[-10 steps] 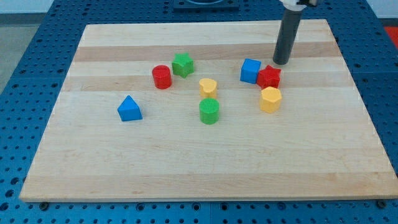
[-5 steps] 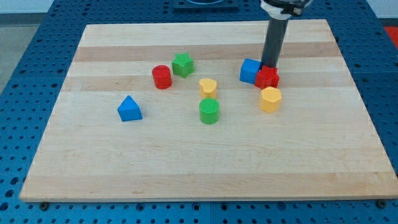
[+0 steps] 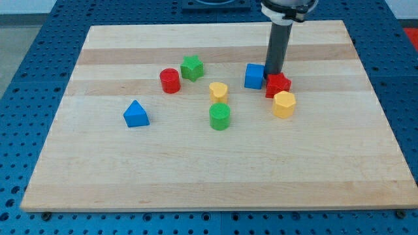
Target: Separate the blue cube from the red star
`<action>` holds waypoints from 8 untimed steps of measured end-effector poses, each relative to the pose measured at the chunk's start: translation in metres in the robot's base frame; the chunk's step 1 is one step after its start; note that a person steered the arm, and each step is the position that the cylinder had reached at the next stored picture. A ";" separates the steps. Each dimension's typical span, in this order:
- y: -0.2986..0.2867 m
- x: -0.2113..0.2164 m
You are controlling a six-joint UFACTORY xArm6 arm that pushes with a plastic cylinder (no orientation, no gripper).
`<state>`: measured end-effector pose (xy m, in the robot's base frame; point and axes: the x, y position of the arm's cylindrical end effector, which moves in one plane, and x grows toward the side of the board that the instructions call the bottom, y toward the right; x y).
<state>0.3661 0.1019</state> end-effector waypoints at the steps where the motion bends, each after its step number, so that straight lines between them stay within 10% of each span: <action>1: -0.014 0.000; 8: -0.007 -0.001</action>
<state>0.3652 0.0944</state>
